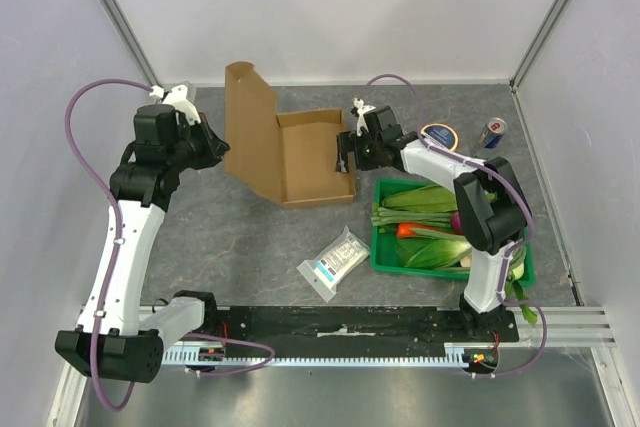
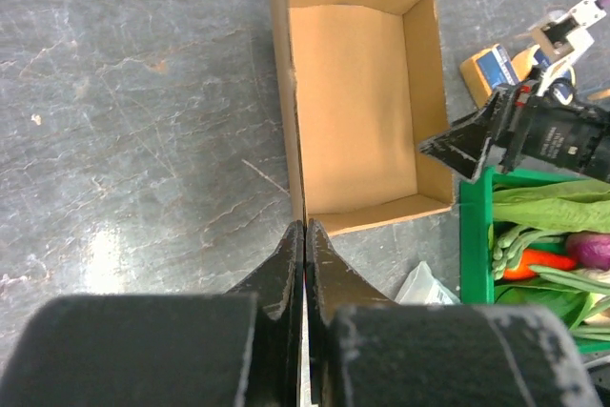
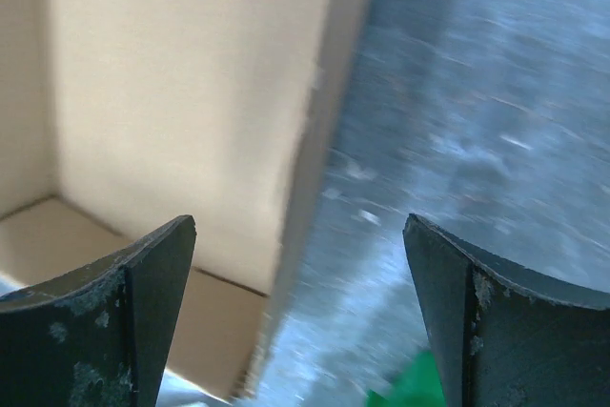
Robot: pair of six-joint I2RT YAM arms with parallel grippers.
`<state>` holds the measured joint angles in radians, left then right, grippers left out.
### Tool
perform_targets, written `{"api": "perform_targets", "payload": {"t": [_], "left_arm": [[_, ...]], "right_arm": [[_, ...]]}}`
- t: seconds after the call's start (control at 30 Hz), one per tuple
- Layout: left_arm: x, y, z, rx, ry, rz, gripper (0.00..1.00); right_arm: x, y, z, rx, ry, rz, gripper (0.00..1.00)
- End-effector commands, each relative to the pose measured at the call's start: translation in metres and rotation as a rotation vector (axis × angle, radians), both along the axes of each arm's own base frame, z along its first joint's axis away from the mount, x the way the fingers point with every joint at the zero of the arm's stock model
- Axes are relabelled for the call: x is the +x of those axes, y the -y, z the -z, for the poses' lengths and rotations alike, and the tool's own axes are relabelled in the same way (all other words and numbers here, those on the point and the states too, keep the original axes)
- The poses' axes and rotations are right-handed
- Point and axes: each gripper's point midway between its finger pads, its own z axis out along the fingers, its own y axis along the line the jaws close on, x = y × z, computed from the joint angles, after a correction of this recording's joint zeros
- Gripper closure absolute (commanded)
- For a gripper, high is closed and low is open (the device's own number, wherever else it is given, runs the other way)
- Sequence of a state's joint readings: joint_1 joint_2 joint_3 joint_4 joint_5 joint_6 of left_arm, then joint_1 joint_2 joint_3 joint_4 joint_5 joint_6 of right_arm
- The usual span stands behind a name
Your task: Fold the paper box
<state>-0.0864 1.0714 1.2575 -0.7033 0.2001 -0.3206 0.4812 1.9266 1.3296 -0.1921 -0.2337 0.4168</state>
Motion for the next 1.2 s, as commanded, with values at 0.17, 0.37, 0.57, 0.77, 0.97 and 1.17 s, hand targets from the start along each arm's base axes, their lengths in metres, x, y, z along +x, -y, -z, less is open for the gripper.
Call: {"api": "perform_targets", "payload": {"t": [0.17, 0.37, 0.57, 0.77, 0.97, 1.17], "left_arm": [[-0.004, -0.008, -0.014, 0.085, 0.033, 0.022, 0.98], [-0.001, -0.011, -0.024, 0.112, 0.048, 0.026, 0.98], [-0.003, -0.014, -0.028, 0.146, 0.051, 0.032, 0.98], [-0.005, -0.011, -0.033, 0.138, 0.067, 0.049, 0.98], [-0.002, -0.007, -0.033, 0.124, 0.085, 0.072, 0.98], [-0.007, -0.009, -0.043, 0.128, 0.140, 0.054, 0.98]], "right_arm": [[-0.012, 0.081, -0.063, -0.478, 0.170, 0.208, 0.02], [-0.104, 0.016, -0.091, -0.555, 0.273, -0.038, 0.02], [-0.202, -0.007, -0.074, -0.465, 0.194, -0.307, 0.02], [-0.258, -0.032, -0.062, -0.184, -0.140, 0.053, 0.02], [-0.261, -0.036, -0.034, -0.170, -0.277, 0.364, 0.02], [-0.284, -0.024, 0.003, -0.260, -0.435, 0.519, 0.02]]}}
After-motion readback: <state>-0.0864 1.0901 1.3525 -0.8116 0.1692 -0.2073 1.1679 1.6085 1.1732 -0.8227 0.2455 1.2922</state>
